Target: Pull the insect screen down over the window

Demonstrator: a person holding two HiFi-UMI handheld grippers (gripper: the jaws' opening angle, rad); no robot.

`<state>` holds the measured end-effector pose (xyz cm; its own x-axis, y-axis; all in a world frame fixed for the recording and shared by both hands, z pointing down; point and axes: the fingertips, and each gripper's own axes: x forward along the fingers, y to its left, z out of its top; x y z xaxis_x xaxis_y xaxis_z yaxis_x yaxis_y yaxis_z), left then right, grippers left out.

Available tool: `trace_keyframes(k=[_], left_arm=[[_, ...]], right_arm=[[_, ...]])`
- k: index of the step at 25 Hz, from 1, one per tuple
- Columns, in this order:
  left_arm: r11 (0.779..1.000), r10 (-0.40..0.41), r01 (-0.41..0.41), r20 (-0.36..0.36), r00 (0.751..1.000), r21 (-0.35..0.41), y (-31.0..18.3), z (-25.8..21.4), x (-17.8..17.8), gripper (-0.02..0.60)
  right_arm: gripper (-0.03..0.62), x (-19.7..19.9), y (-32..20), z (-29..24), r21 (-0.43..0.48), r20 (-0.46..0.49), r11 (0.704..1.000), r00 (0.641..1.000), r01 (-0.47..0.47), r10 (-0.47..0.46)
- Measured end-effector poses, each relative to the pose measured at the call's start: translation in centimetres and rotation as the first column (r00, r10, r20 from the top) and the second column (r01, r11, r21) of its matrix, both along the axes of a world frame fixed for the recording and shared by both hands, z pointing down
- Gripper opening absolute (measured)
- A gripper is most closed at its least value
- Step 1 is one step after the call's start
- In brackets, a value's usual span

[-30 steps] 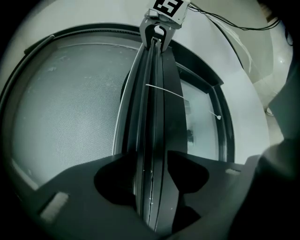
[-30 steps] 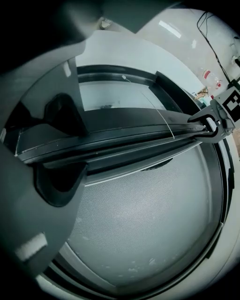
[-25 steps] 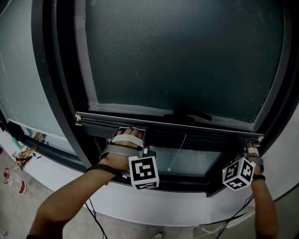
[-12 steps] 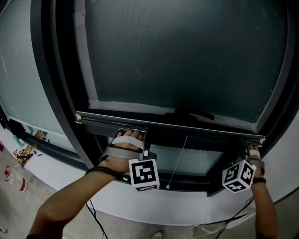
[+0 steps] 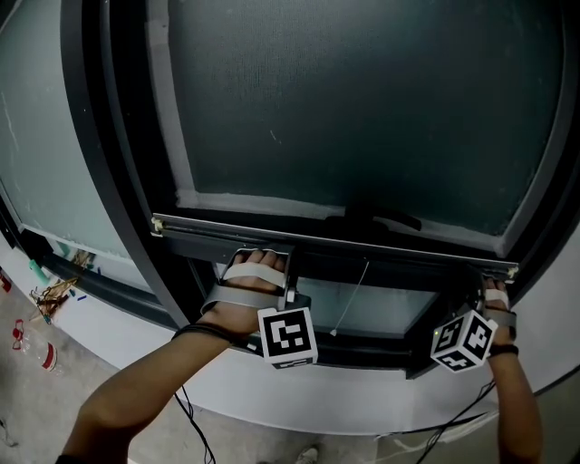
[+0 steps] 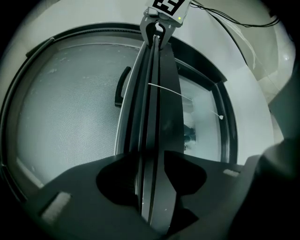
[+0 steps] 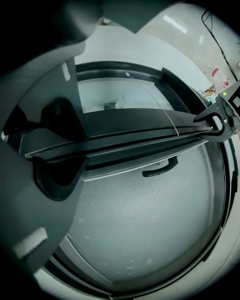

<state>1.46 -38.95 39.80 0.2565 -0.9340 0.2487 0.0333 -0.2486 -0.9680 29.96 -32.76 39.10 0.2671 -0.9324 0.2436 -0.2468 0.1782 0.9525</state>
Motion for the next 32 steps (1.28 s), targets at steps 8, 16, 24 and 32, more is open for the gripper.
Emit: trace_keyframes(k=[8, 16, 24, 32], left_arm=[[0.999, 0.02, -0.023, -0.067, 0.998, -0.048, 0.0, 0.4, 0.5, 0.172], [0.999, 0.037, -0.038, -0.088, 0.995, -0.006, -0.1, 0.3, 0.4, 0.172], [0.999, 0.04, -0.042, -0.092, 0.995, -0.019, -0.3, 1.0, 0.8, 0.198], [0.999, 0.025, -0.027, -0.067, 0.997, -0.028, -0.4, 0.0, 0.8, 0.156]], right_arm=[[0.101, 0.0, -0.3, 0.6, 0.01, -0.018, 1.0, 1.0, -0.004, 0.004], [0.107, -0.6, -0.5, 1.0, 0.045, 0.001, 0.999, 1.0, -0.03, 0.03], [0.133, -0.3, -1.0, 1.4, 0.08, -0.019, 0.995, 0.997, -0.067, 0.069], [0.114, 0.1, -1.1, 0.5, 0.087, -0.051, 0.993, 0.995, -0.084, 0.089]])
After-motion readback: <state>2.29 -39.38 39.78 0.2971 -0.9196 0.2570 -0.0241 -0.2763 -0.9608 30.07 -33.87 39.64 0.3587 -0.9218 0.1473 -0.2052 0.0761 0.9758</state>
